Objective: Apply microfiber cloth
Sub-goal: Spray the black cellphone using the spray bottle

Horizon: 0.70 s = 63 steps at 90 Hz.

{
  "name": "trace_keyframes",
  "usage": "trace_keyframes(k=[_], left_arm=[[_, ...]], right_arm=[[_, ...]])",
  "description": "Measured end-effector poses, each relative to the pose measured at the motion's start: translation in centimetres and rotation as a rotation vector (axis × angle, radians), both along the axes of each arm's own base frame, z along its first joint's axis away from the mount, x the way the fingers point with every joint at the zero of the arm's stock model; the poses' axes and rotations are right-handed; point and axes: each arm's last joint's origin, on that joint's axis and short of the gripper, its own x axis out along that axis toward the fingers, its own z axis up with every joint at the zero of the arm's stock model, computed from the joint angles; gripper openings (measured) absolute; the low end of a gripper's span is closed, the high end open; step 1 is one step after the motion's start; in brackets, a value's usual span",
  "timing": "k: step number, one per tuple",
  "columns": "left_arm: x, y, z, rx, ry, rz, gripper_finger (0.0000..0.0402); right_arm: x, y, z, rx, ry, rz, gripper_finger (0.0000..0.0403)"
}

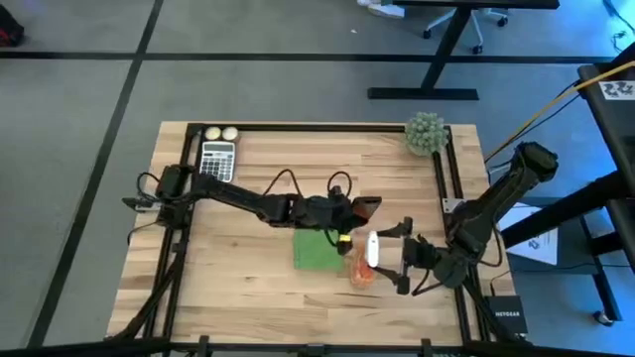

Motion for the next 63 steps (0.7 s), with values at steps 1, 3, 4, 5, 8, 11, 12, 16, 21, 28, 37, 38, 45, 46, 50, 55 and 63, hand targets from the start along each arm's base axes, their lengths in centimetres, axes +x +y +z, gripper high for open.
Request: trace_keyframes(k=[1,3,4,5,8,11,12,16,21,28,37,38,45,46,50,55,63], left_arm=[[0.0,0.0,0.0,0.000,0.001,0.000,0.0013],[0.0,0.0,0.0,0.002,0.000,0.000,0.0013],[0.0,0.0,0.0,0.003,-0.002,0.000,0.0013],[0.0,0.0,0.0,0.004,-0.003,-0.001,0.0013],[0.0,0.0,0.0,0.009,-0.006,-0.001,0.0013],[0.1,0.0,0.1,0.016,-0.016,-0.004,0.0013],[0.1,0.0,0.2,0.017,-0.020,-0.005,0.0013],[0.0,0.0,0.3,0.020,-0.025,-0.006,0.0013],[0.0,0.0,0.4,0.022,-0.025,-0.006,0.0013],[0.0,0.0,0.4,0.022,-0.023,-0.006,0.0013],[0.0,0.0,0.4,0.022,-0.027,-0.006,0.0013],[0.0,0.0,0.4,0.022,-0.028,-0.006,0.0013],[0.1,0.0,0.5,0.020,-0.038,-0.006,0.0013],[0.1,0.0,0.5,0.020,-0.040,-0.006,0.0013],[0.1,0.0,0.6,0.022,-0.044,-0.007,0.0013],[0.1,0.0,0.6,0.030,-0.047,-0.010,0.0013],[0.2,-0.1,0.8,0.033,-0.068,-0.050,0.0013]], right_arm=[[0.0,0.0,0.0,-0.004,0.000,-0.001,0.0383],[0.1,-0.1,0.0,-0.017,0.001,-0.003,0.0383],[0.1,-0.1,0.0,-0.023,0.002,-0.006,0.0383],[0.1,-0.2,0.0,-0.026,0.002,-0.009,0.0383],[0.3,-0.3,0.0,-0.045,0.004,-0.015,0.0383],[0.4,-0.5,0.0,-0.053,0.006,-0.020,0.0383],[0.5,-0.5,0.0,-0.058,0.007,-0.020,0.0383],[0.7,-0.7,0.0,-0.062,0.013,-0.011,0.0383],[1.1,-1.0,0.1,-0.034,0.017,0.020,0.0383],[1.5,-1.2,0.2,-0.001,0.024,0.057,0.0383],[1.6,-1.3,0.3,-0.014,0.007,0.038,0.0383],[1.6,-1.3,0.3,-0.019,0.006,0.036,0.0383],[1.7,-1.3,0.5,-0.033,-0.006,0.034,0.0383],[1.7,-1.3,0.5,-0.033,-0.006,0.034,0.0383],[1.6,-1.3,0.5,-0.034,-0.004,0.034,0.0382],[1.6,-1.3,0.5,-0.033,-0.003,0.036,0.0376],[1.6,-1.3,0.5,-0.033,-0.004,0.036,0.0354]])
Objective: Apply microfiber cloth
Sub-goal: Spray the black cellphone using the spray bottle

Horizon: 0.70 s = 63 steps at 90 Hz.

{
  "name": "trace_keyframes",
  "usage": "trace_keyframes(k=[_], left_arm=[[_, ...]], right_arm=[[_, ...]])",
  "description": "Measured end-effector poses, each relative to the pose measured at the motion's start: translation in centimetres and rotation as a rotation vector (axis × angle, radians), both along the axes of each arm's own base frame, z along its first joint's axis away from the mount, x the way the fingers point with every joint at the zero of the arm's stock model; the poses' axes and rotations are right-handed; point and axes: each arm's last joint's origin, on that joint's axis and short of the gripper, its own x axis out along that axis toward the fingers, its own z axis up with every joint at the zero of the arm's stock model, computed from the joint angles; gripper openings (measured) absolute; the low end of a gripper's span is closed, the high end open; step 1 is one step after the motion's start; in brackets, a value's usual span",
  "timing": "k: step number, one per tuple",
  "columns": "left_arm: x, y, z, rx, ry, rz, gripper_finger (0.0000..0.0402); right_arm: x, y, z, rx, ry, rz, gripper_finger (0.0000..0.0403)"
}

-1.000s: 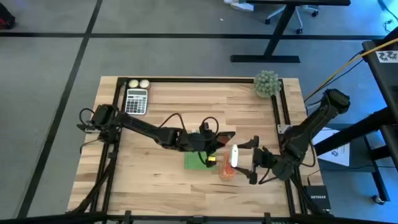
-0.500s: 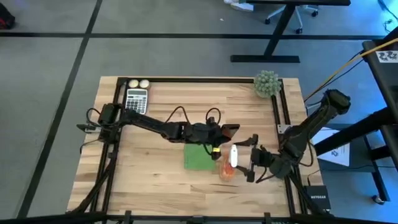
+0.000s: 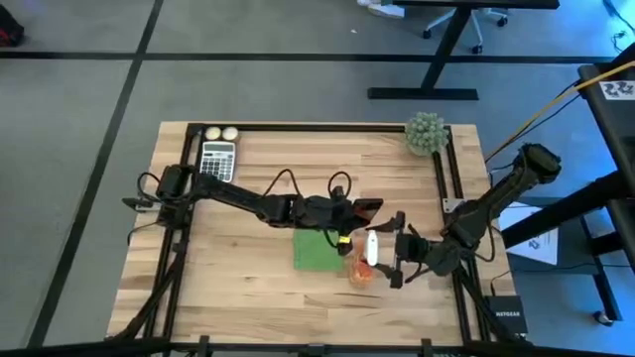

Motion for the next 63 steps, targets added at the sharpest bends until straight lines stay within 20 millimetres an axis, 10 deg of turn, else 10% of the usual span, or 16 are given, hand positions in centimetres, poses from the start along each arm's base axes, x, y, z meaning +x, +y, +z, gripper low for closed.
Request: trace_keyframes(k=[37,63], left_arm=[[0.04,-0.21,0.19,0.003,-0.015,-0.075,0.0013],[0.04,-0.21,0.19,0.006,-0.015,-0.074,0.0013]], right_arm=[[0.00,0.02,-0.01,0.004,0.002,0.007,0.0204],[-0.01,-0.04,-0.02,-0.009,0.000,-0.011,0.0235]])
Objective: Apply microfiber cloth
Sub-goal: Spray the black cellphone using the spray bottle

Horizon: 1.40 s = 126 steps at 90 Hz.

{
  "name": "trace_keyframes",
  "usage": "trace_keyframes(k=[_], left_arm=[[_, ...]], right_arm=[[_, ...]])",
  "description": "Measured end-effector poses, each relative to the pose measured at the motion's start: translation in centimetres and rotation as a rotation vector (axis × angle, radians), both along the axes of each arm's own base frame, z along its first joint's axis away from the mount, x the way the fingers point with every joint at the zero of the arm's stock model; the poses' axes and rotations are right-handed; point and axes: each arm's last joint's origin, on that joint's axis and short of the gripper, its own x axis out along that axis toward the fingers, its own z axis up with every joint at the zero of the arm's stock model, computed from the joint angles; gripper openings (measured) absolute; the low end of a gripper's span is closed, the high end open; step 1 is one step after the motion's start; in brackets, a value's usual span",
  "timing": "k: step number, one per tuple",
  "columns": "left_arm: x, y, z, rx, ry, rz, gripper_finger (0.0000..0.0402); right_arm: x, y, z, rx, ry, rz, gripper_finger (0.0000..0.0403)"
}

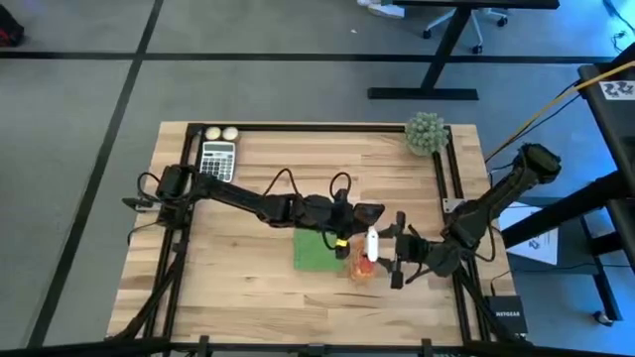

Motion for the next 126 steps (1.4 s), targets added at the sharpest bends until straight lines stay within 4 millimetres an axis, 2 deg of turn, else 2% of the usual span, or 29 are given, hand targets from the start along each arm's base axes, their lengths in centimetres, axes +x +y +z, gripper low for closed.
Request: trace_keyframes(k=[18,35,51,61,95,126], left_arm=[[0.0,0.1,-0.1,0.025,0.006,0.012,0.0013],[-0.5,0.1,0.0,0.041,0.071,0.041,0.0013],[-1.3,0.0,1.1,0.050,0.081,0.060,0.0013],[-1.6,0.0,1.7,0.056,0.080,0.066,0.0013],[-1.8,0.0,1.6,0.069,0.106,0.072,0.0013],[-1.8,0.1,1.6,0.064,0.101,0.081,0.0013]], right_arm=[[-0.2,0.0,0.3,0.006,0.005,0.042,0.0288],[-1.0,-0.6,1.3,0.051,-0.005,0.084,0.0312],[-1.9,-1.2,2.4,0.095,-0.014,0.157,0.0316],[-1.9,-1.1,2.3,0.099,-0.002,0.185,0.0316],[-1.9,-1.0,2.3,0.115,0.008,0.224,0.0317],[-1.8,-0.9,1.5,0.080,0.066,0.220,0.0317]])
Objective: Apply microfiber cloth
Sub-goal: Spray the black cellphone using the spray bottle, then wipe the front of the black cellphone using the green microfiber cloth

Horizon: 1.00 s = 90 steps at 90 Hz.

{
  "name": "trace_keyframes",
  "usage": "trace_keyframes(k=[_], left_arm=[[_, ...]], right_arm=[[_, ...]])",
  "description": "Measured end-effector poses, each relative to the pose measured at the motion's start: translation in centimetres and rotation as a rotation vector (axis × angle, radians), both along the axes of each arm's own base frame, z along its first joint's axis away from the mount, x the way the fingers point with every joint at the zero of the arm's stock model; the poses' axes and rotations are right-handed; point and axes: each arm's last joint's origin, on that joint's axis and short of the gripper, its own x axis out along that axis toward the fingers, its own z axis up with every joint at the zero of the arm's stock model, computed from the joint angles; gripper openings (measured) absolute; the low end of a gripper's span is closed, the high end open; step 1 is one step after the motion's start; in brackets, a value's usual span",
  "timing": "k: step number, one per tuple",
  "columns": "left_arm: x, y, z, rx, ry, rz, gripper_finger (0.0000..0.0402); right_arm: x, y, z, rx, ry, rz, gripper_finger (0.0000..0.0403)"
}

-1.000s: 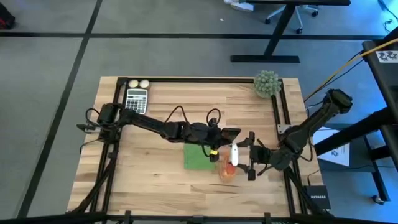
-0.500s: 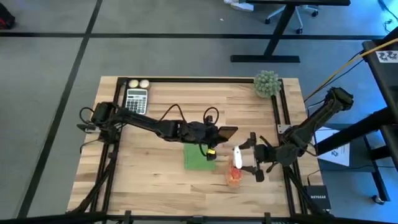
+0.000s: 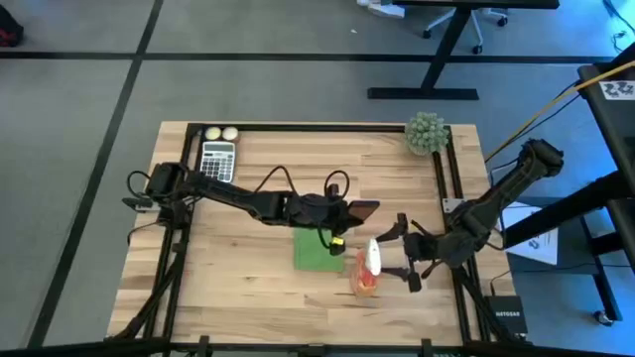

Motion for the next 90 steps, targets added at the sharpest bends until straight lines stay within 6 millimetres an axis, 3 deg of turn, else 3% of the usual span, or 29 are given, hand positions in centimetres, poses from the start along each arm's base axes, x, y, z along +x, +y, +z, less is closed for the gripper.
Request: trace_keyframes(k=[11,27,56,74,90], left_arm=[[0.0,0.0,0.0,-0.001,0.003,0.000,0.0013],[-0.2,0.0,0.0,0.006,0.020,-0.001,0.0013],[-1.6,0.1,1.5,0.052,0.063,0.032,0.0013],[-3.8,-0.5,3.1,0.067,0.137,0.083,0.0013],[-6.4,-1.8,3.2,0.027,0.253,0.151,0.0013]], right_arm=[[0.1,0.0,-0.2,-0.057,-0.003,-0.026,0.0326],[-0.1,0.0,-0.4,-0.106,0.029,0.049,0.0371],[-2.2,-1.5,0.0,-0.115,0.134,0.155,0.0399],[-4.3,-3.4,2.2,0.043,0.062,0.116,0.0398],[-5.9,-4.9,4.4,0.228,-0.068,0.101,0.0397]])
